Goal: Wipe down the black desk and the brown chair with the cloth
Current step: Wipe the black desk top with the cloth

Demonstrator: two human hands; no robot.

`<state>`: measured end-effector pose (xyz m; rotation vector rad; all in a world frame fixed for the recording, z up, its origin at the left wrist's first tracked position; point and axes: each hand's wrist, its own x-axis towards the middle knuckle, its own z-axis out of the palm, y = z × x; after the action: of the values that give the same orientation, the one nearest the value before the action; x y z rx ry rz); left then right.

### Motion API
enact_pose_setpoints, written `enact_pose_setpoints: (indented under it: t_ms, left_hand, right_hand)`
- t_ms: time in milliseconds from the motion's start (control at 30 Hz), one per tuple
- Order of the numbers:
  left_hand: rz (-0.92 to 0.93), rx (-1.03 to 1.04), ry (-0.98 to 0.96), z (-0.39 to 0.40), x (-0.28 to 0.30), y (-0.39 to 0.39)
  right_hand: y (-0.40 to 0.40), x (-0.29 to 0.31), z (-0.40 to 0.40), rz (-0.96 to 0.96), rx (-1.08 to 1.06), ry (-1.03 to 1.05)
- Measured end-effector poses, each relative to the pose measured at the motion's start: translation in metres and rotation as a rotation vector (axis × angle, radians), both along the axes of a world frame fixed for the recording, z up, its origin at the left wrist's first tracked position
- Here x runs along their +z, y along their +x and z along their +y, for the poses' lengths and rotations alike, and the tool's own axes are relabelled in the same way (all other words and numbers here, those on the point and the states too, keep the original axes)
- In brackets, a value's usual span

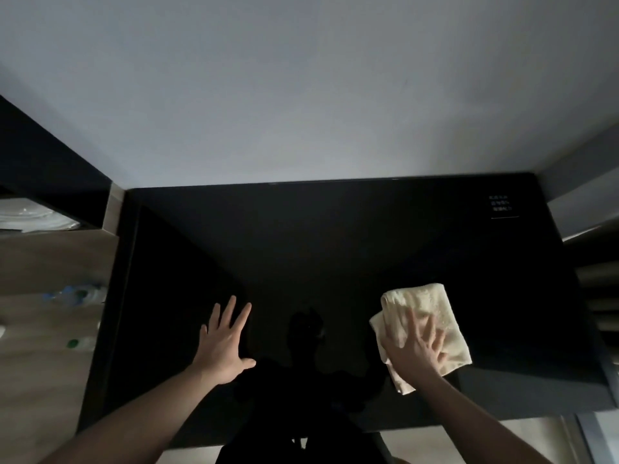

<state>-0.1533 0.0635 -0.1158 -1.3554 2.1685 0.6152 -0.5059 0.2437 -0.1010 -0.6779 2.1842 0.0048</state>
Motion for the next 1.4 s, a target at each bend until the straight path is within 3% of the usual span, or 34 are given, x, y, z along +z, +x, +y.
enact_pose_setpoints:
  t_ms: [67,267,633,833,1000,1167,1267,1400]
  left_hand:
    - [-0.008,0.006,0.0,0.003,0.002,-0.005]
    - [-0.02,0.04,0.021,0.016,0.008,-0.019]
    - [0.009,-0.006,0.048,0.004,0.013,-0.014]
    - [0.116,0.072,0.021,-0.035,0.021,0.05]
    - [-0.024,0.075,-0.098,-0.075,0.024,0.176]
    - [-0.05,0.174,-0.035,-0.092,0.011,0.264]
    - [-0.018,0.195,0.057,-0.1,0.008,0.277]
    - [-0.041,0.22,0.115,-0.124,0.012,0.243]
  right_hand:
    - [-0.02,0.003,0.002,0.058,-0.086,-0.043]
    - [-0.032,-0.01,-0.014,-0.066,-0.076,0.018]
    - [0.019,-0.027,-0.023,0.156,-0.025,0.047]
    - [0.102,-0.016,-0.047,0.193,0.046,0.028]
    - [0.205,-0.024,-0.074,0.205,0.108,-0.03]
    - [0.333,-0.026,-0.123,0.097,0.167,-0.119]
    - [0.398,-0.019,-0.134,-0.007,0.286,-0.231]
    - [0.385,-0.028,-0.119,0.046,0.363,-0.294]
